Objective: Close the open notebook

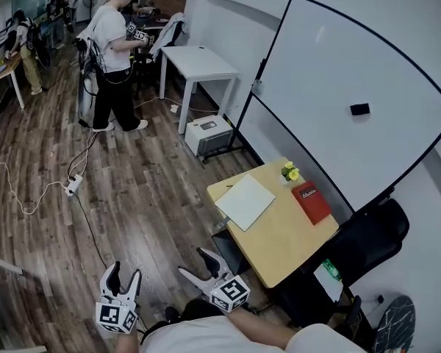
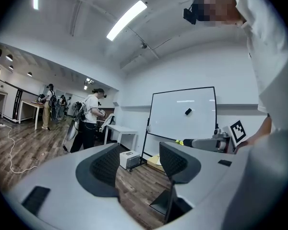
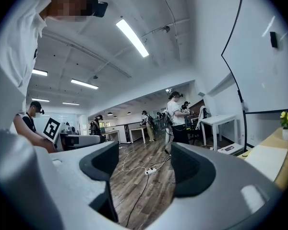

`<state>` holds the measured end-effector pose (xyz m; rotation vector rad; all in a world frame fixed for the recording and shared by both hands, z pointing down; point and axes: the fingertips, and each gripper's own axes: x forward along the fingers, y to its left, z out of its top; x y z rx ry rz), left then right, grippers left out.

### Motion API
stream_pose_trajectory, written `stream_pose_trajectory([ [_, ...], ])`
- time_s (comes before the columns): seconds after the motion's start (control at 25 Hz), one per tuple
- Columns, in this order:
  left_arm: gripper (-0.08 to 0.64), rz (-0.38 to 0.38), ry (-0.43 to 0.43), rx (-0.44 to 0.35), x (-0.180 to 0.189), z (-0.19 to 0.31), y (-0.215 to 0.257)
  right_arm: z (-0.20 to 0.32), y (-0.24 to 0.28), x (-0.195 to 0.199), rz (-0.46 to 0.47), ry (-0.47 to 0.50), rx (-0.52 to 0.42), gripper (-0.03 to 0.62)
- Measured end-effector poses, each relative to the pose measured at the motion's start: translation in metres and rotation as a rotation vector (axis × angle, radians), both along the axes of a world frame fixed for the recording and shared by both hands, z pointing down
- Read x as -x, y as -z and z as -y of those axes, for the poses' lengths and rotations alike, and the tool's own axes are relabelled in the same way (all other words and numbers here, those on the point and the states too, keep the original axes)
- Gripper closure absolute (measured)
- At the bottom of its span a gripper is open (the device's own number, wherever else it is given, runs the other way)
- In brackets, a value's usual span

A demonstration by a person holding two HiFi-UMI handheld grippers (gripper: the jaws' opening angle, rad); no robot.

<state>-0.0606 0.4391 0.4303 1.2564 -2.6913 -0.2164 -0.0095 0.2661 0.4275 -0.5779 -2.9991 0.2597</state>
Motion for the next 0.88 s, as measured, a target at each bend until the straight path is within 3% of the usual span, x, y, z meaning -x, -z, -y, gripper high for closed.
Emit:
stream_pose_trajectory([
  [0.24,0.313,-0.007,-0.046,-0.004,0.047,0.027,-0.001,0.020,0.000,0.049,-0.002,-0.017,-0.002,0.249],
  [0.56,0.314,0.006,-0.080,0.049,0.142,0.062,-0.006,0.077,-0.012,0.138,-0.008,-0.062,0.021,0.249],
  [0.88,0.314,-0.020,-0.152,0.054,0.236,0.143,-0.002,0.137,-0.007,0.218,-0.018,-0.075,0.055,0.250],
])
